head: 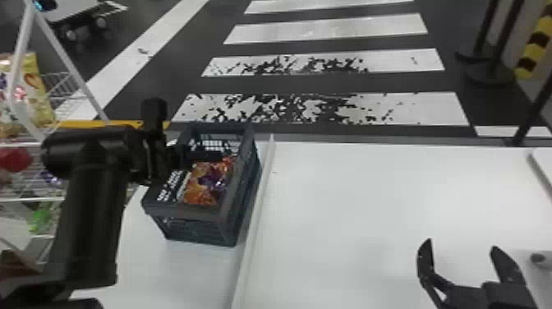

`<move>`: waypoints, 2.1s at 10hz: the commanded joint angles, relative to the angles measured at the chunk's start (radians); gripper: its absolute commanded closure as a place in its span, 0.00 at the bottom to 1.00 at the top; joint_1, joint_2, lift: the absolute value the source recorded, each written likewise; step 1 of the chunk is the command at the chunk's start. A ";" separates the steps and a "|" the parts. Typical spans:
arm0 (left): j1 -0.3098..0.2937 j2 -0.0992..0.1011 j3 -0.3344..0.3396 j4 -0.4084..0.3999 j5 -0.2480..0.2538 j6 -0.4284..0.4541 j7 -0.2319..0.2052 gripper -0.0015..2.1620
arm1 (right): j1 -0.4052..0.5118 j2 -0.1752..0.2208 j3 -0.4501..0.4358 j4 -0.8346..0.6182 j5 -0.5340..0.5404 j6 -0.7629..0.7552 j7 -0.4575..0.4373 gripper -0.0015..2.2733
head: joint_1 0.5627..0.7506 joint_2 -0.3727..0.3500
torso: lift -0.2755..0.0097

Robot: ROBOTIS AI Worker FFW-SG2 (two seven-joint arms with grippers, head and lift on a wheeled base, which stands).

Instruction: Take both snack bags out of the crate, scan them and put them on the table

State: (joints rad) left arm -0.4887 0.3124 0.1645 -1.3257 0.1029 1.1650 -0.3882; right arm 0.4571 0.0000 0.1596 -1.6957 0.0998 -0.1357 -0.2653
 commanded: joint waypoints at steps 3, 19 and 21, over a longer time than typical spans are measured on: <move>-0.033 0.001 -0.059 0.125 -0.020 -0.037 -0.009 0.08 | -0.002 0.001 -0.002 0.002 -0.002 0.000 0.001 0.04 | 0.70 0.80 | 0.64; -0.060 0.017 -0.143 0.200 -0.109 -0.055 -0.050 0.99 | -0.002 0.001 -0.003 0.005 -0.014 0.003 0.008 0.04 | 0.70 0.80 | 0.64; -0.050 0.025 -0.120 0.095 -0.118 0.055 -0.063 0.99 | -0.009 0.001 -0.002 0.011 -0.014 0.009 0.008 0.04 | 0.70 0.81 | 0.64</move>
State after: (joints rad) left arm -0.5413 0.3349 0.0392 -1.2048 -0.0132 1.1962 -0.4522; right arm 0.4503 0.0000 0.1578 -1.6853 0.0858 -0.1294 -0.2552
